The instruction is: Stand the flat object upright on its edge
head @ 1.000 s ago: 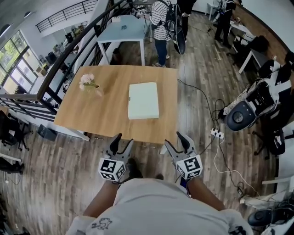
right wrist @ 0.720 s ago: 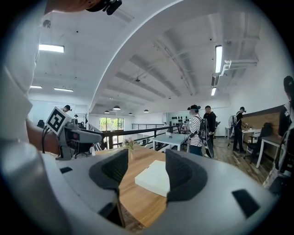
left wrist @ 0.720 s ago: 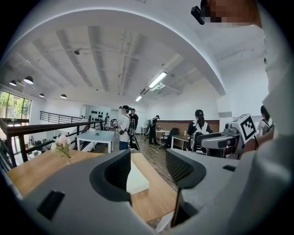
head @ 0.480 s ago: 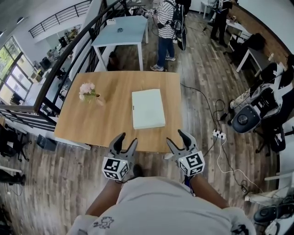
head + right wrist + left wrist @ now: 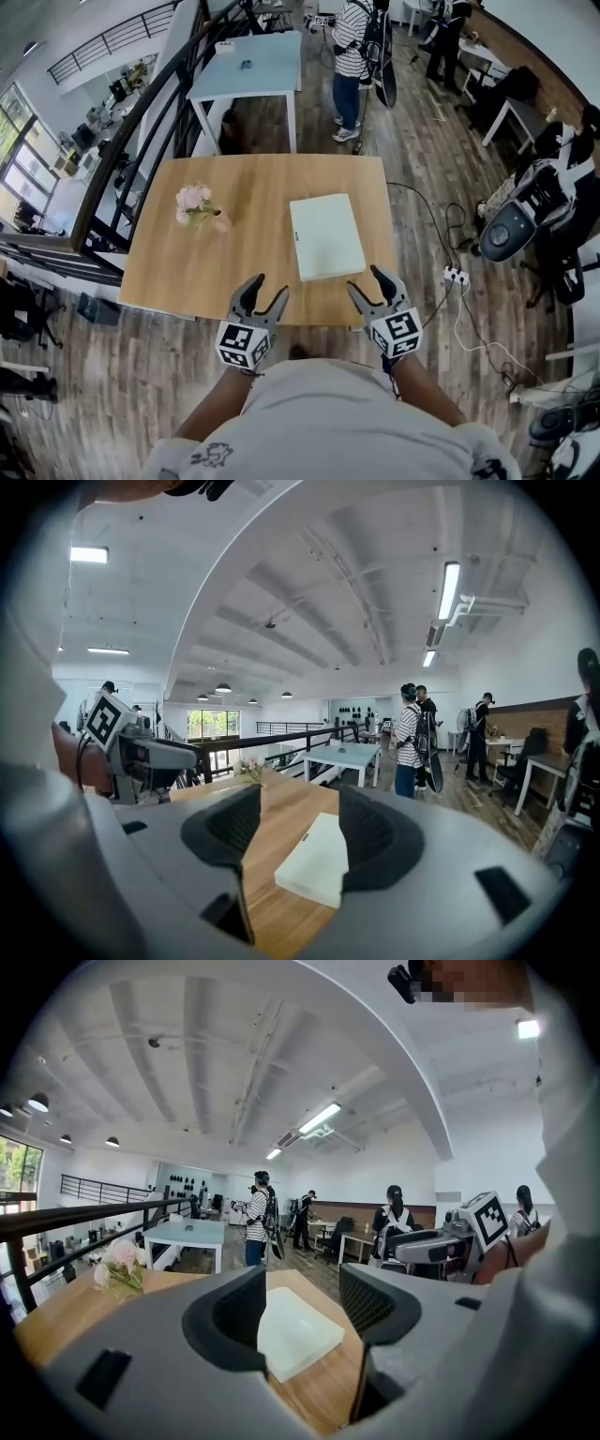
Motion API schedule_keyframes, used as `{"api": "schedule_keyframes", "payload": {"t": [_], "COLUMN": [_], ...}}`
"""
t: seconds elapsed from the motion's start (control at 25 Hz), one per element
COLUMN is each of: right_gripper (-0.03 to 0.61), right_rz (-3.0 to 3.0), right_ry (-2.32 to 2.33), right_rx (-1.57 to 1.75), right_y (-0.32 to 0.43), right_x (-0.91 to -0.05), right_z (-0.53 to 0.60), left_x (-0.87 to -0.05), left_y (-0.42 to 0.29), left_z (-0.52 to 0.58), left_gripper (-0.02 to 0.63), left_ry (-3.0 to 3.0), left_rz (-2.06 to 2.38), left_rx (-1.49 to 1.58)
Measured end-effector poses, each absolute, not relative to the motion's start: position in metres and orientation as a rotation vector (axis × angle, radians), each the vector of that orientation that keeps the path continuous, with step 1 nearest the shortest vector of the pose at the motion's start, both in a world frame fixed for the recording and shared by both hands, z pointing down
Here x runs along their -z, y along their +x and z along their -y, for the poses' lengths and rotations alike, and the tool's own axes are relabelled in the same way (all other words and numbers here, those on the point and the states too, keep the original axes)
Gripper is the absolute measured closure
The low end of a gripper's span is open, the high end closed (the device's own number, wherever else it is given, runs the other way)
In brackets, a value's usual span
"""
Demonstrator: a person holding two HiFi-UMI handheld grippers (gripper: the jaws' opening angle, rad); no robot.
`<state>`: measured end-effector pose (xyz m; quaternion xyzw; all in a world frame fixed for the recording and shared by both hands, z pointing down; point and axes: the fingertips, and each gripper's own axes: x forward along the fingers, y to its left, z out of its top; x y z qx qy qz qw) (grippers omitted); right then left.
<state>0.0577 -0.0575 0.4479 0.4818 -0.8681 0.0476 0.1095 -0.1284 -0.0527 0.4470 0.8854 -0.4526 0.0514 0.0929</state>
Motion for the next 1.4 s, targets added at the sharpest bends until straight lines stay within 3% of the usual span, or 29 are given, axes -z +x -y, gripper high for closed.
{"api": "schedule_keyframes", "payload": {"t": [0.56, 1.4], "right_gripper": [0.307, 0.307], "right_rz": [2.468, 2.466], "right_ry": [1.434, 1.295], "right_rx": [-0.254, -0.399], "right_y": [0.017, 0.056], "right_x": [-0.475, -0.521], "right_z": [0.090, 0.189], "left_x": [-0.473, -0.525], "left_y": [-0.170, -0.128], "left_z": [0.093, 0.171], "left_gripper": [0.379, 0.371], "left_ry": [2.585, 2.434], "left_rz": [1.246, 1.226], "left_rx": [-0.164, -0.243]}}
